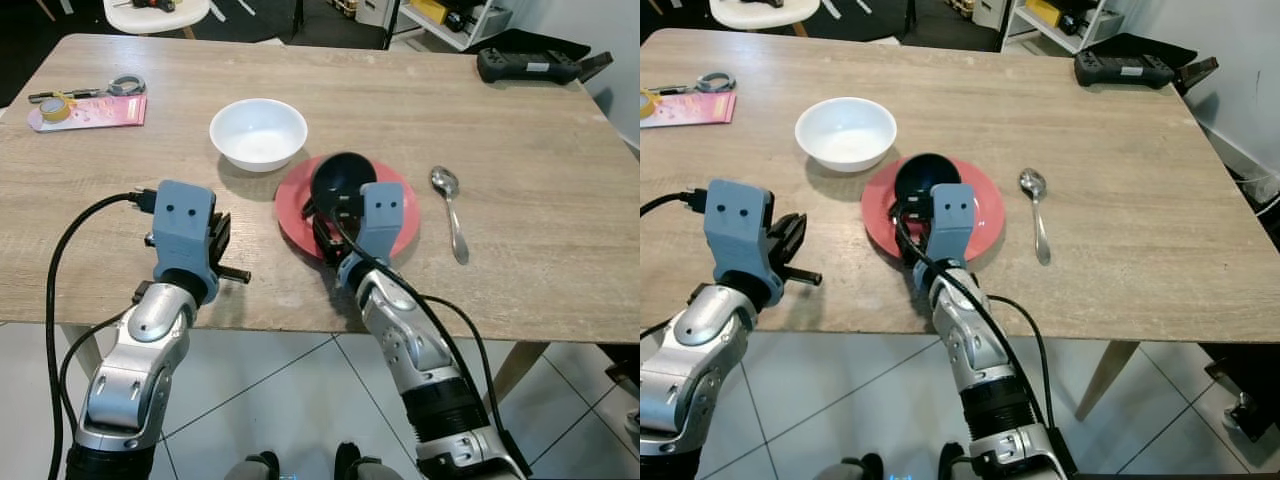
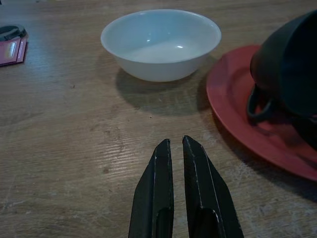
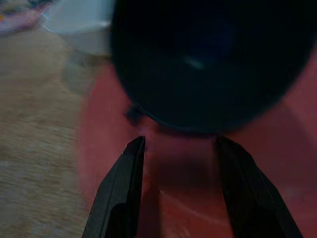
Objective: Setting the table
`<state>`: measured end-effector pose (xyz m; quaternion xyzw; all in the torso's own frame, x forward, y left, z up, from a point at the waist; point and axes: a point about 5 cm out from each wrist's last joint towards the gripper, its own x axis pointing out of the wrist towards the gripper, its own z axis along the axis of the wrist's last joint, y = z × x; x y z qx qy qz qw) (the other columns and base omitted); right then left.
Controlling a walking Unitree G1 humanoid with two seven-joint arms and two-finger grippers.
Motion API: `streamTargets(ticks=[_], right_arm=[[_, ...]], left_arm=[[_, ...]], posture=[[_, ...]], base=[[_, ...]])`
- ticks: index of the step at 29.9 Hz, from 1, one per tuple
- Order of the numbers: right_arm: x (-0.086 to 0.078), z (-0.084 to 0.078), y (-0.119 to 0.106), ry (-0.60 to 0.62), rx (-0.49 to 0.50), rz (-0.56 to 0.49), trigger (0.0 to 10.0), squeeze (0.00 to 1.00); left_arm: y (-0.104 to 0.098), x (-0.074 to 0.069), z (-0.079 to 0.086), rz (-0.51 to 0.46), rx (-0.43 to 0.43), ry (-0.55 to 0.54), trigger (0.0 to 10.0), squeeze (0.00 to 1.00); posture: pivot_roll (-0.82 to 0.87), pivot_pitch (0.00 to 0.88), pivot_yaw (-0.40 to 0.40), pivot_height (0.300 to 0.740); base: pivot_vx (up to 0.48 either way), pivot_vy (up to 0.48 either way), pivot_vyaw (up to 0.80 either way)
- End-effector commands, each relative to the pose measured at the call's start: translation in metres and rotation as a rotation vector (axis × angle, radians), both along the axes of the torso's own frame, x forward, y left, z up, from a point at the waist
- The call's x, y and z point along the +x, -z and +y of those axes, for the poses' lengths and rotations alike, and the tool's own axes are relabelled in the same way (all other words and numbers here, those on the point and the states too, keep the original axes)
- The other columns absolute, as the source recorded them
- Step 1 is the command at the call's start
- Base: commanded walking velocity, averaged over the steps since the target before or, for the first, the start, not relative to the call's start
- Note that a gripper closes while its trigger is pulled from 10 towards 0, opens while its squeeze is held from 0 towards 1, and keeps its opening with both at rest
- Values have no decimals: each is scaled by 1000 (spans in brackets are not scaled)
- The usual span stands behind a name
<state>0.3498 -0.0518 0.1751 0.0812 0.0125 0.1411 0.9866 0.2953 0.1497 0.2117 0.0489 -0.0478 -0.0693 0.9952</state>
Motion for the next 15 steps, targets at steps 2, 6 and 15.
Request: streamTargets(ticks=[2, 6, 15], right_arm=[[-1, 7, 12, 31, 5, 55, 10000, 0], [1, 8, 5, 79, -36, -7, 10000, 0], [-4, 9, -32, 88, -45, -228, 10000, 0]], left_arm=[[4, 1, 1, 20, 2, -8, 10000, 0], [4, 1, 1, 20, 2, -6, 10000, 0], [4, 1, 1, 19, 1, -7, 10000, 0]], posture=[[97, 213, 30, 740], [96, 212, 31, 740], [97, 211, 26, 740]], base=[[0, 0, 0], [0, 0, 0], [0, 0, 0]])
